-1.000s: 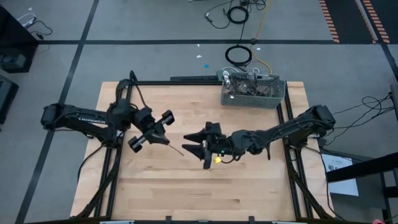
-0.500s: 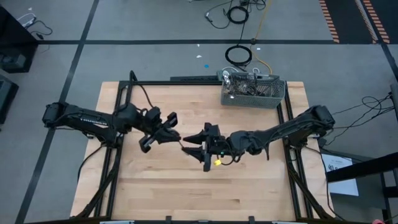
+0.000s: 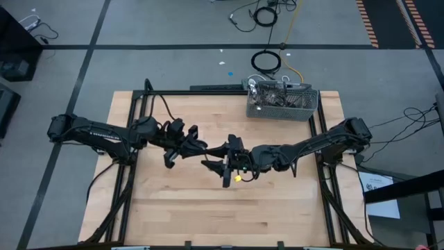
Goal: Sort silverware
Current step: Put the silver spoon into the gray utensil holder
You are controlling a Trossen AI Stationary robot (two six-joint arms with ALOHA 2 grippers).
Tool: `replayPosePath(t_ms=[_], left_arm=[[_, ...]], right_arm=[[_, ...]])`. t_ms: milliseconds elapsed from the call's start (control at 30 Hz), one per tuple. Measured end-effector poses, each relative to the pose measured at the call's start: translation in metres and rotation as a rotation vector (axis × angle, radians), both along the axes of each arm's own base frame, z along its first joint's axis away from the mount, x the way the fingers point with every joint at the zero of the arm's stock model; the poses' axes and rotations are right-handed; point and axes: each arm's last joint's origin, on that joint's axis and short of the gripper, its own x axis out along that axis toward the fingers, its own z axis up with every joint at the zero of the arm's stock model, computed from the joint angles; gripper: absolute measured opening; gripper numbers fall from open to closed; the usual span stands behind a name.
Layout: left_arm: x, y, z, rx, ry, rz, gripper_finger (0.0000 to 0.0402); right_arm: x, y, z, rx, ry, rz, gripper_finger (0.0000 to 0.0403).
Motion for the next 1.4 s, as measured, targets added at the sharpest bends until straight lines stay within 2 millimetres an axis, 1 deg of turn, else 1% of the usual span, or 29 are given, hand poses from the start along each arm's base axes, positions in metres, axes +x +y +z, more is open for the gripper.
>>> replayPosePath(t_ms=[133, 267, 400, 467, 533, 600, 733, 900, 1033, 1167, 1267, 1400], left_arm=[[0.001, 0.001, -0.003, -0.002, 0.036, 0.017, 0.0000], [0.001, 0.005, -0.005, -0.004, 0.051, 0.039, 0.0000], [0.002, 0.007, -0.005, -0.028, 0.060, 0.050, 0.0000], [0.002, 0.007, -0.005, -0.029, 0.058, 0.048, 0.0000], [0.002, 0.007, -0.004, -0.029, 0.053, 0.046, 0.0001], [0.002, 0.007, -0.004, -0.033, 0.058, 0.046, 0.0009], [0.002, 0.007, -0.006, -0.042, 0.085, 0.043, 0.0037], [0.002, 0.007, -0.010, -0.023, 0.122, 0.048, 0.0088], [0.003, 0.008, -0.011, -0.024, 0.125, 0.056, 0.0127], [0.002, 0.015, -0.010, -0.028, 0.129, 0.076, 0.0158], [0.001, 0.021, -0.011, -0.026, 0.143, 0.087, 0.0177], [0.000, 0.034, -0.011, -0.023, 0.136, 0.103, 0.0194]], right_arm=[[0.001, -0.004, -0.001, 0.005, 0.004, -0.005, 0.0197], [0.002, -0.007, -0.001, 0.022, 0.010, 0.002, 0.0167], [0.003, -0.010, -0.005, 0.046, 0.043, 0.009, 0.0113], [0.004, -0.011, -0.006, 0.037, 0.044, 0.016, 0.0075], [0.004, -0.013, -0.005, 0.033, 0.039, 0.024, 0.0029], [0.004, -0.013, -0.005, 0.008, 0.041, 0.021, 0.0010], [0.004, -0.013, -0.005, 0.004, 0.043, 0.022, 0.0003], [0.004, -0.013, -0.006, -0.021, 0.049, 0.021, 0.0002], [0.001, -0.016, -0.001, -0.037, 0.055, 0.019, 0.0001], [-0.010, -0.019, 0.011, -0.092, 0.077, 0.003, 0.0001], [-0.022, -0.023, 0.023, -0.123, 0.089, -0.042, 0.0001], [-0.038, -0.033, 0.038, -0.160, 0.114, -0.080, 0.0001]])
